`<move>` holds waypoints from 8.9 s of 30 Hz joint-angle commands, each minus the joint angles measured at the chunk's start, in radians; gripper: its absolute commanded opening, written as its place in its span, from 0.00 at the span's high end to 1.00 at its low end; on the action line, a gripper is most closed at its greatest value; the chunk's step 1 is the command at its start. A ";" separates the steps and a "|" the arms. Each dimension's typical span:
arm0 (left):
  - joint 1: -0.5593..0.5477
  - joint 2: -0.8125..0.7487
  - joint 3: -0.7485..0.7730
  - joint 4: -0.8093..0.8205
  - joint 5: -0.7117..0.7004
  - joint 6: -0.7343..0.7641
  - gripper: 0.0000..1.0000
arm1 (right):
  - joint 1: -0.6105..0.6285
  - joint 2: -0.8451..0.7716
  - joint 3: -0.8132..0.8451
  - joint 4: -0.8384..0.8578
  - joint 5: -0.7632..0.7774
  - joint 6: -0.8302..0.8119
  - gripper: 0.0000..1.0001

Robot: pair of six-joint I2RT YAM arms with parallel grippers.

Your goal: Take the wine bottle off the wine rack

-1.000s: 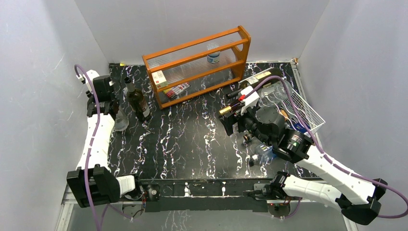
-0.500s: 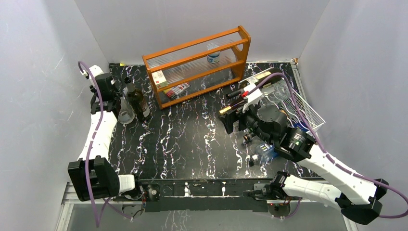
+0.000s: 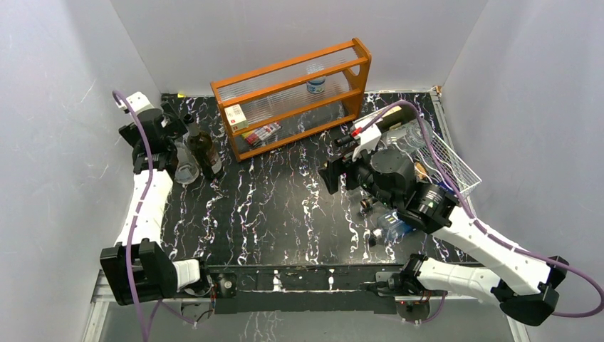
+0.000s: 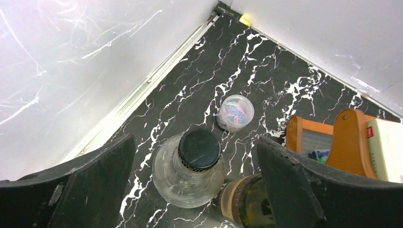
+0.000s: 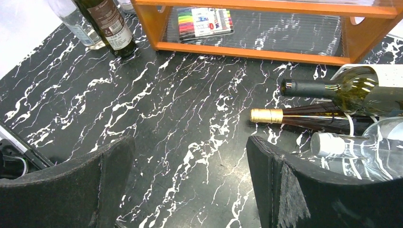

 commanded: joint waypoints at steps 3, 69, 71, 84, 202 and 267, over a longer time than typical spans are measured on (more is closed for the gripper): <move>0.001 -0.085 0.098 -0.075 -0.048 0.018 0.02 | 0.004 0.042 0.043 0.078 0.010 0.021 0.02; -0.538 -0.030 -0.071 0.281 0.793 0.038 0.02 | -0.415 0.118 -0.308 0.305 0.051 -0.988 0.06; -0.538 -0.029 -0.071 0.281 0.796 0.038 0.02 | -0.415 0.129 -0.313 0.320 0.020 -1.022 0.07; -0.539 -0.007 -0.069 0.271 0.791 0.055 0.02 | -0.469 0.092 -0.337 0.270 -0.167 -1.285 0.05; -0.558 0.039 -0.052 0.246 0.796 0.052 0.02 | -0.527 -0.126 0.102 -0.257 -0.625 -0.967 1.00; -1.164 -0.021 0.175 -0.433 0.209 -0.111 0.06 | -0.122 -0.251 -0.124 0.166 0.389 -0.053 0.02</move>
